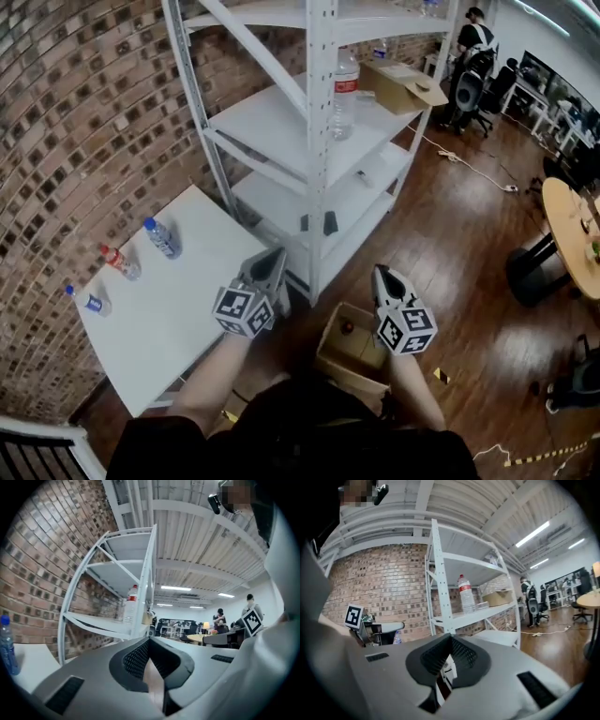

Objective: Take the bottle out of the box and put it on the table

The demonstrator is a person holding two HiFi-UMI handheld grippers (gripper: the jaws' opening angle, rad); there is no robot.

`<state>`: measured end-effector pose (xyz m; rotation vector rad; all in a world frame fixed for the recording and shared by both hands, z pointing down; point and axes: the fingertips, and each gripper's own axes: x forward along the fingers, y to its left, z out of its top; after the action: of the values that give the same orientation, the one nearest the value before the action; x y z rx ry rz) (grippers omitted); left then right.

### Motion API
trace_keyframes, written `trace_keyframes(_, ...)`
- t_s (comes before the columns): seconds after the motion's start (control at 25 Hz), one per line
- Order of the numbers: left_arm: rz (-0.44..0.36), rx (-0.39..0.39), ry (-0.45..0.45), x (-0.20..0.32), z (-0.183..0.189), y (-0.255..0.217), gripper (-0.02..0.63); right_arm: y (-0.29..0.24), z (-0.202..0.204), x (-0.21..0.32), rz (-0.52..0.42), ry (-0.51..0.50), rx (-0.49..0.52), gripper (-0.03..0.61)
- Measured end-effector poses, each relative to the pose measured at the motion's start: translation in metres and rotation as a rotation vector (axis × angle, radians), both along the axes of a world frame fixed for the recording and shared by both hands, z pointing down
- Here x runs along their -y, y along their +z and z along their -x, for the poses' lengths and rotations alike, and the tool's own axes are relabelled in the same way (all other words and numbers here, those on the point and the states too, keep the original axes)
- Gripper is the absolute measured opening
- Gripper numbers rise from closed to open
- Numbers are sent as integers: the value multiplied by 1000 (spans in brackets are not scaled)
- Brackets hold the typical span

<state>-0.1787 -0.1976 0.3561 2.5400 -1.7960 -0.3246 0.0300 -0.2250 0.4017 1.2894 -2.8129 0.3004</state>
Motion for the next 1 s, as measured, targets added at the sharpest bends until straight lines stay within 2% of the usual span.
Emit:
trace_keyframes(0.16, -26, 9, 180, 17, -48, -6, 2, -6, -55, -13, -3, 190, 13, 5)
trace_keyframes(0.44, -40, -45, 394, 23, -99, -11, 3, -10, -112, -56, -9, 421, 7, 5)
trace_keyframes(0.6, -30, -58, 443, 16, -104, -6, 2, -6, -126, -80, 0, 506, 24, 5)
trace_keyframes(0.8, -17, -80, 467, 3, -92, 0, 3, -5, -119, -109, -9, 560, 10, 5)
trace_keyframes(1.0, -15, -66, 470, -30, -81, 0, 3, -6, -107, -134, -35, 537, 13, 3)
